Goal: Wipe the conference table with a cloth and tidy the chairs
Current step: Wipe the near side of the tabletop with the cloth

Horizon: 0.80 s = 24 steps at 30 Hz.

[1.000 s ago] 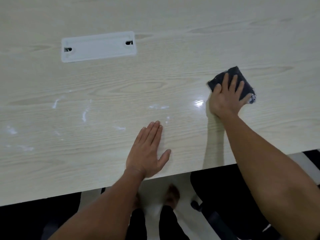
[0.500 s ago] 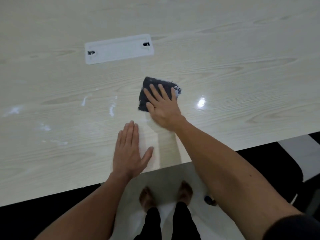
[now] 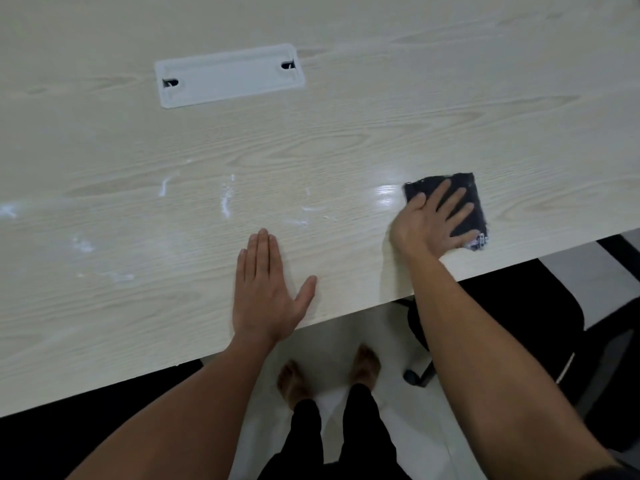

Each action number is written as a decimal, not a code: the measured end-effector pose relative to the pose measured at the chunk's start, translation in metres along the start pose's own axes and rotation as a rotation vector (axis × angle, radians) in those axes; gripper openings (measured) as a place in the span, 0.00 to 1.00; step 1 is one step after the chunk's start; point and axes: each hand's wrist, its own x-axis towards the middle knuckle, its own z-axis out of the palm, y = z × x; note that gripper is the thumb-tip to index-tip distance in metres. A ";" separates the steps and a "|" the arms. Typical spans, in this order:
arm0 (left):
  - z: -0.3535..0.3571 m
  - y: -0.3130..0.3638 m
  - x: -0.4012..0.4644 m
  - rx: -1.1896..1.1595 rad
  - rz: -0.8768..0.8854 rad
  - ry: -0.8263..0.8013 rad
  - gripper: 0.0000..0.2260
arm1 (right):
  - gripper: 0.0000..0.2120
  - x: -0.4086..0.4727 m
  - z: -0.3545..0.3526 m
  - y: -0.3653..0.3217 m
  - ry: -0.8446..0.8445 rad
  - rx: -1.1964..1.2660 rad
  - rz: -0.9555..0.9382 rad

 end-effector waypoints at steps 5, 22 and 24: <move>0.001 0.001 0.001 0.033 0.000 -0.015 0.45 | 0.31 -0.066 0.038 -0.073 -0.020 0.000 -0.144; 0.002 -0.001 0.001 0.027 -0.004 -0.015 0.44 | 0.29 0.070 -0.019 0.001 -0.101 -0.162 -0.551; 0.002 -0.001 0.001 0.022 -0.005 -0.015 0.44 | 0.29 0.056 -0.018 0.013 -0.059 -0.089 -0.294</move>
